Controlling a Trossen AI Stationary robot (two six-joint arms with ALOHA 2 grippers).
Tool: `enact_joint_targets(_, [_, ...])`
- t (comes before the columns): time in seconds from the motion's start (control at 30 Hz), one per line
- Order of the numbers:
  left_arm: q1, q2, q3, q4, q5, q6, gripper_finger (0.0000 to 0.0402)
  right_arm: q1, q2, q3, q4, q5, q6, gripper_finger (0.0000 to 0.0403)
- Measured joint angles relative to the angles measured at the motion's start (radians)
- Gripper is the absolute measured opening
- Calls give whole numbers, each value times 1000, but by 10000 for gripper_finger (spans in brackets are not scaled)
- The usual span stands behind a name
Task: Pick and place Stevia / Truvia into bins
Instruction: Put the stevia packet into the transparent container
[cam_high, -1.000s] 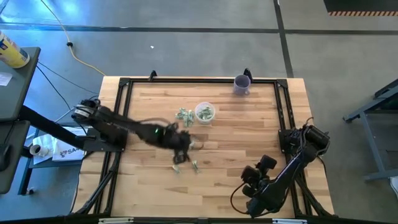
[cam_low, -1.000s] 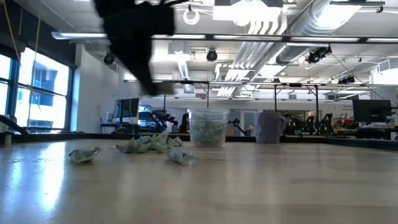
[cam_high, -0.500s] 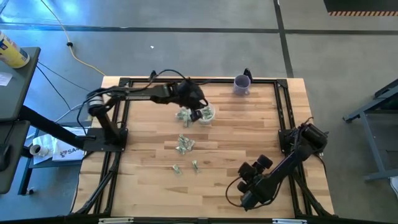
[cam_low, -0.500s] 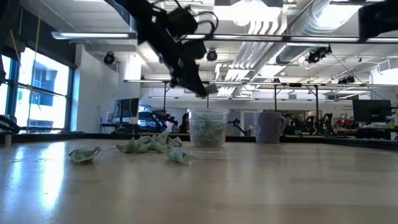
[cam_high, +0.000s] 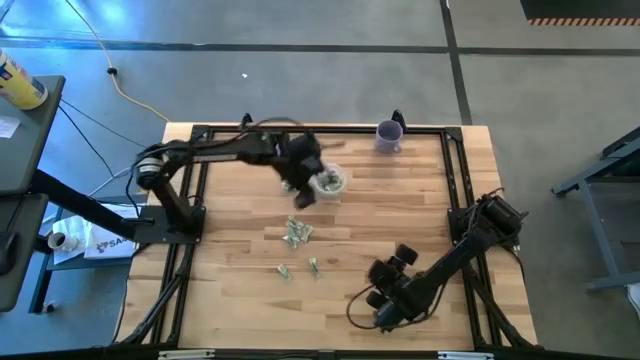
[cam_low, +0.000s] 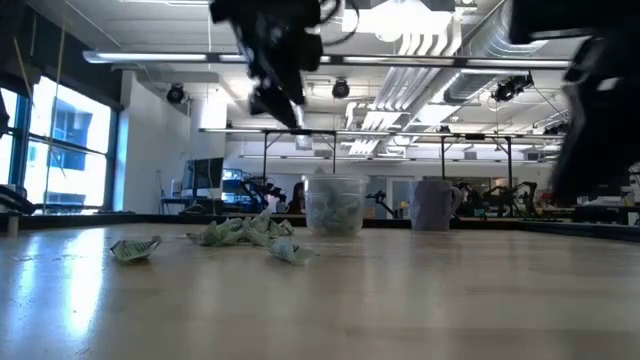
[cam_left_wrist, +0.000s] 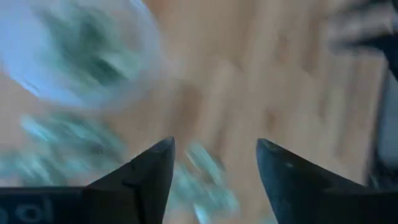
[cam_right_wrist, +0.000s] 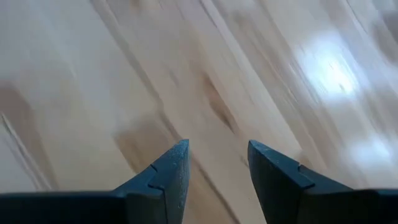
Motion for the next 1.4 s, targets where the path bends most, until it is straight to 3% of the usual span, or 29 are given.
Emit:
enact_joint_targets(0.1, [-115, -59, 0, -88, -35, 2, 268, -52, 0, -17, 148, 32, -85, 154])
enact_joint_targets(0.23, [-326, -148, -44, -137, -270, -68, 258, -137, 0, -26, 334, 45, -220, 154])
enact_joint_targets(0.37, [-507, -189, -138, -125, -471, -256, 238, -223, 6, -26, 553, 44, -395, 154])
enact_joint_targets(0.53, [-652, -201, -248, -125, -548, -543, 219, -311, 46, -26, 774, -9, -555, 170])
enact_joint_targets(0.7, [-768, -209, -302, -83, -580, -731, 207, -363, 92, -13, 810, -179, -527, 206])
enact_joint_targets(0.8, [-806, -210, -321, -75, -613, -805, 201, -372, 117, 4, 838, -245, -513, 223])
enact_joint_targets(1.03, [-819, -210, -390, -76, -648, -853, 198, -328, 181, 40, 953, -256, -734, 231])
enact_joint_targets(1.3, [-820, -210, -454, -69, -648, -876, 199, -331, 256, 54, 939, -138, -622, 232])
enact_joint_targets(1.4, [-820, -210, -464, -68, -648, -876, 200, -346, 278, 57, 920, -153, -581, 226])
